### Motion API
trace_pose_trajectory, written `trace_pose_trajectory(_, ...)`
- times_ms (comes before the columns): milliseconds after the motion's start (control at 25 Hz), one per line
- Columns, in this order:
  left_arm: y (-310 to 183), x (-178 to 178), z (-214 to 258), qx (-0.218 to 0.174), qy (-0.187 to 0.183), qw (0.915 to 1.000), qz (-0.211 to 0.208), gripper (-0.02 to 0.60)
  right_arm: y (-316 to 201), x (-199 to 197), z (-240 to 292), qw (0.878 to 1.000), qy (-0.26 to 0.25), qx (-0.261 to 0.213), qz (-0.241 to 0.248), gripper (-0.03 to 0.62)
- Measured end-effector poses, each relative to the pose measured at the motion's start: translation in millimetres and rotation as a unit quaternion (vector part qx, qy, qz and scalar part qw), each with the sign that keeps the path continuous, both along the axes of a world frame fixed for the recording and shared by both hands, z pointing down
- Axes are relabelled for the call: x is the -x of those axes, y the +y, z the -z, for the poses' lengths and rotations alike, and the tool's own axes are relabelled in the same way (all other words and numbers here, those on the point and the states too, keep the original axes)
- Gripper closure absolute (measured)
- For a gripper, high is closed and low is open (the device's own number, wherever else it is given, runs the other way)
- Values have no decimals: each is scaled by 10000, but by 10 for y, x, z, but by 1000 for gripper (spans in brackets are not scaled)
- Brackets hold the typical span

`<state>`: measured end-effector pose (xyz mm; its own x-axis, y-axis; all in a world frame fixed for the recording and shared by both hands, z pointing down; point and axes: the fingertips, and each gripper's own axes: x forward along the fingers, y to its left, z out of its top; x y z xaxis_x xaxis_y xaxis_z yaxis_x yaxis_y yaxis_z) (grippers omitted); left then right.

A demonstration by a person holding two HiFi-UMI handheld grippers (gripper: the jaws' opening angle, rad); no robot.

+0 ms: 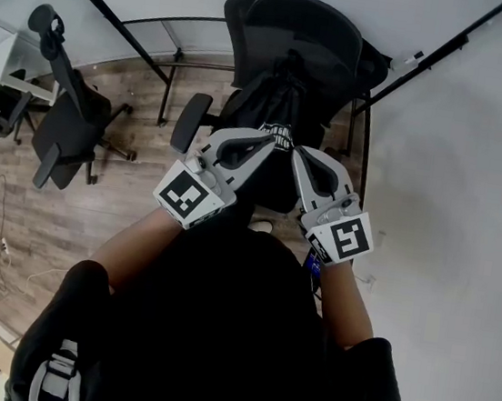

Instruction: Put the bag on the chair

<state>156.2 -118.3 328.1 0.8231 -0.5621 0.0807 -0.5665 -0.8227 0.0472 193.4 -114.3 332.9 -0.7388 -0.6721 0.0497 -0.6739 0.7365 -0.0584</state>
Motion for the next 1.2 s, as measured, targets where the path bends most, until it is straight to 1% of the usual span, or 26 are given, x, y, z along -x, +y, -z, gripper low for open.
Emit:
trace_pose_trajectory(120, 4, 5, 9, -11, 45, 10000, 17, 577, 4, 0, -3, 10000, 11, 17, -21, 594)
trace_pose_trajectory(320, 2, 25, 8, -32, 17, 10000, 29, 575, 21, 14, 24, 9999, 122, -39, -42, 594)
trace_pose_trajectory(520, -4, 53, 12, -35, -11, 10000, 61, 575, 39, 19, 25, 9999, 107, 11, -76, 594)
trace_pose_trajectory(640, -29, 60, 42, -153, -9, 9997, 169, 575, 38, -7, 11, 9999, 62, 27, -135, 594)
trace_pose_trajectory(760, -14, 68, 50, -192, -2, 9996, 182, 575, 41, -40, 6, 9998, -23, 51, -209, 594)
trace_pose_trajectory(1200, -15, 124, 5, -114, -57, 9997, 221, 575, 49, 0, -44, 9997, -15, 115, -236, 594)
